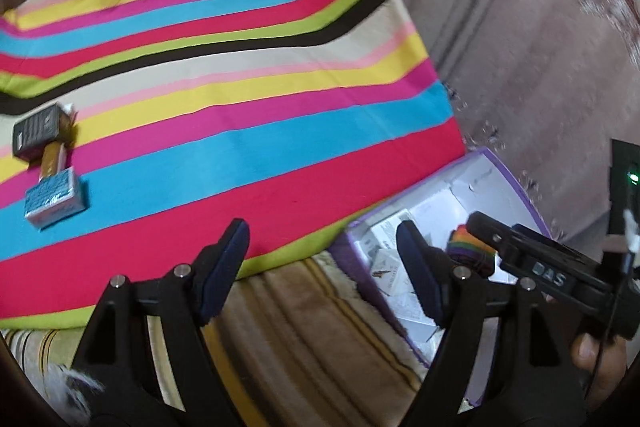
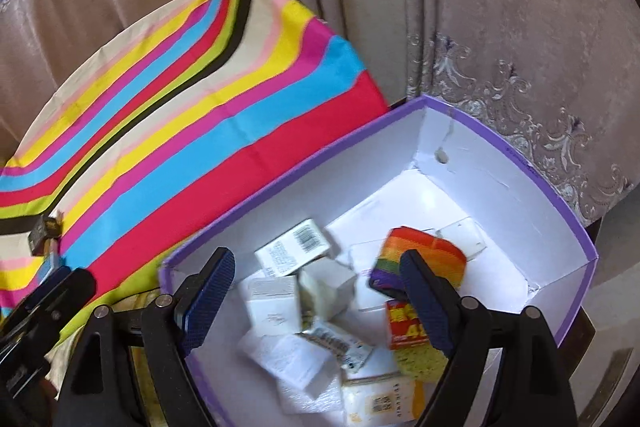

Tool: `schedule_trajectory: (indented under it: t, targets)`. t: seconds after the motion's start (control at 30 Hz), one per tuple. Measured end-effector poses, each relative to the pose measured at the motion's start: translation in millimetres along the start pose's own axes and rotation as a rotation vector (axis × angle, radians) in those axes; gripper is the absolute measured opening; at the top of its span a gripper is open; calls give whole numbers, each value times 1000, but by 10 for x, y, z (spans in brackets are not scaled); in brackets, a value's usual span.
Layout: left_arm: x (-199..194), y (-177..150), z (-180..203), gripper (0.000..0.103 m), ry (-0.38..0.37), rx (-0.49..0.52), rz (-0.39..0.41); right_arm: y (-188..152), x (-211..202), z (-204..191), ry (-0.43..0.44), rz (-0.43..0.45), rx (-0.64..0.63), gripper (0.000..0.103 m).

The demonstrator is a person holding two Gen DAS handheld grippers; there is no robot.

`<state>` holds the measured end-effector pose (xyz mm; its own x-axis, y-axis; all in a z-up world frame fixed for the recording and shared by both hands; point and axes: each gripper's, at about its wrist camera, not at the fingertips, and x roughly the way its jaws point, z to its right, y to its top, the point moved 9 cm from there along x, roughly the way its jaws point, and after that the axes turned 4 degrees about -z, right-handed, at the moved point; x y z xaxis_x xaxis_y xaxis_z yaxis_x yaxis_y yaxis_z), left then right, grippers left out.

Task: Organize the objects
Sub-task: 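Open both tools to drop the cube box and strap roll into the box, then move both open tools back over the remaining items on the cloth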

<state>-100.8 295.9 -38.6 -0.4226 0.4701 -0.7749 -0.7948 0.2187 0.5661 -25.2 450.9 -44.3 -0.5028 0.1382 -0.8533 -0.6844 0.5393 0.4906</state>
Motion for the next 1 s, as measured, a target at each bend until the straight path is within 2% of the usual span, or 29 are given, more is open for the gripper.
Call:
schedule_trajectory:
  t: [0.17, 0.5, 0.6, 0.83, 1.0]
  targets:
    - [-148, 32, -516, 78, 43, -128, 32, 0, -156, -479, -40, 14, -155, 86]
    - [-471, -123, -1482, 78, 115, -351, 82, -365, -11, -1619, 107, -80, -377, 86]
    - [-540, -175, -1738, 78, 133, -412, 93, -431, 58, -1833, 142, -104, -401, 86]
    - [-707, -315, -2255, 78, 171, -518, 114, -556, 169, -2336, 139, -88, -514, 86]
    - [-827, -373, -2590, 78, 200, -578, 148, -670, 257, -2714, 209, -102, -554, 86]
